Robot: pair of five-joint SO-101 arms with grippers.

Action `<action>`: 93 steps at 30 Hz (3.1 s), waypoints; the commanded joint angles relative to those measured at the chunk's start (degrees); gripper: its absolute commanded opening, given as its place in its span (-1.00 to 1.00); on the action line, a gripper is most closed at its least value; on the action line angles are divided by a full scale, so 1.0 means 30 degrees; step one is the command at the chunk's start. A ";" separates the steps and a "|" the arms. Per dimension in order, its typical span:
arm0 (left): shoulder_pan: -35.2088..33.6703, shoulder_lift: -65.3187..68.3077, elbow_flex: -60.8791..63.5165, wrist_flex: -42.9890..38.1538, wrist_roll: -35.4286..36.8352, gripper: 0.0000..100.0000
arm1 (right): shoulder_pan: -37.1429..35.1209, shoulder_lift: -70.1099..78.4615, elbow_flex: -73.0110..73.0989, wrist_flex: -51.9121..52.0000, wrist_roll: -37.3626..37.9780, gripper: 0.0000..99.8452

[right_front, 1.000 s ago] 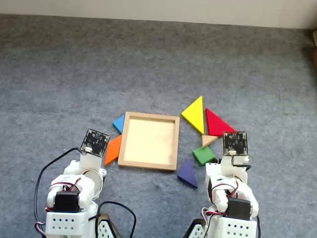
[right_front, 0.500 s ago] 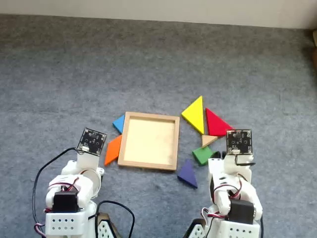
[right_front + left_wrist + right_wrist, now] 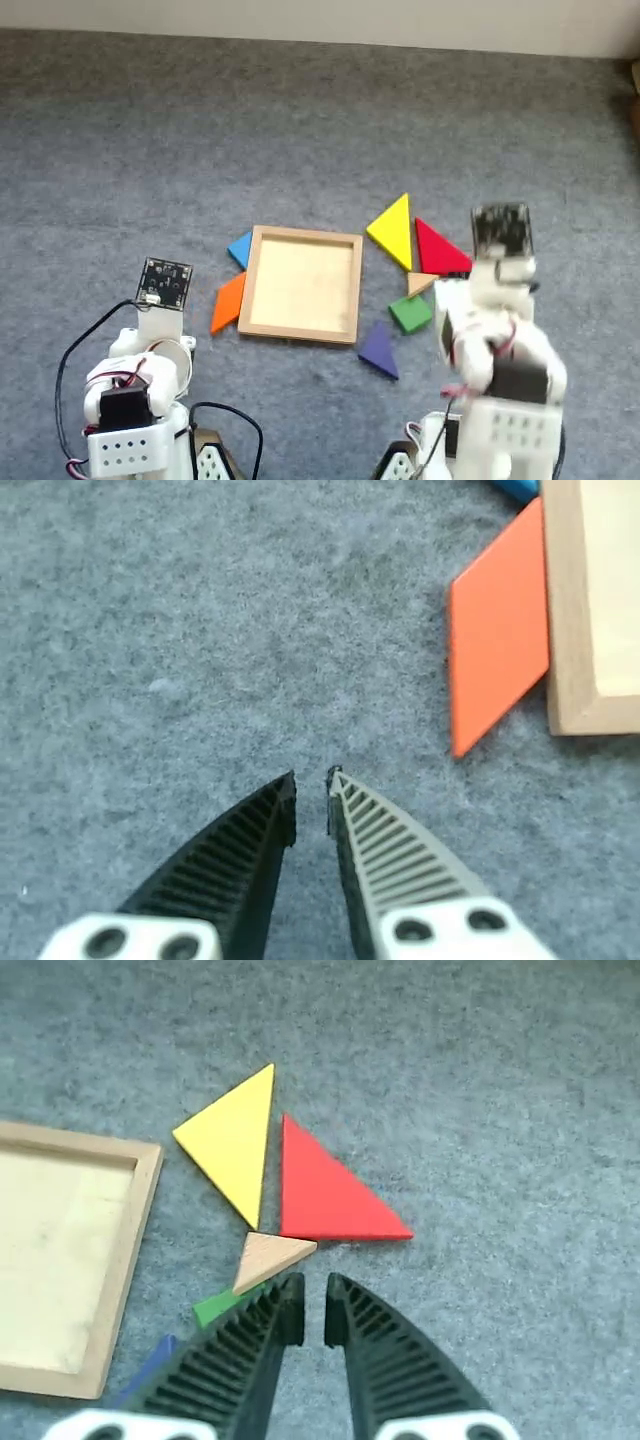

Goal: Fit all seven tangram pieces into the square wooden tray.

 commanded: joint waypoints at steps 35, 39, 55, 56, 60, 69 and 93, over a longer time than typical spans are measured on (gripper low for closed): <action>-0.0308 -0.0689 -0.0044 -0.0967 0.0000 -0.85 | -0.6081 3.5560 -3.3568 0.8044 -0.7121 -0.27; -0.0308 -0.0689 -0.0044 -0.0967 0.0000 -0.85 | -0.6081 3.6850 -3.5560 0.9187 -0.7121 -0.27; -0.0308 -0.0689 -0.0044 -0.0938 0.0000 -0.85 | -0.6081 3.9136 -3.6645 0.9538 -0.6974 -0.27; -0.0308 -0.0689 -0.0044 -0.0938 0.0000 -0.85 | -0.6081 3.9136 -3.6615 0.9538 -0.6974 -0.27; -0.0308 -0.0689 -0.0044 -0.0938 0.0000 -0.85 | -0.6051 3.9136 -3.6557 0.9538 -0.6388 -0.27; -0.0308 -0.0689 -0.0044 -0.0938 0.0000 -0.85 | -0.6168 3.8960 -3.6996 1.1560 -0.5538 -0.27; -0.0308 -0.0689 -0.0015 -0.0938 0.0000 -0.85 | -0.6110 2.8352 -2.9114 1.1560 -0.4278 -0.27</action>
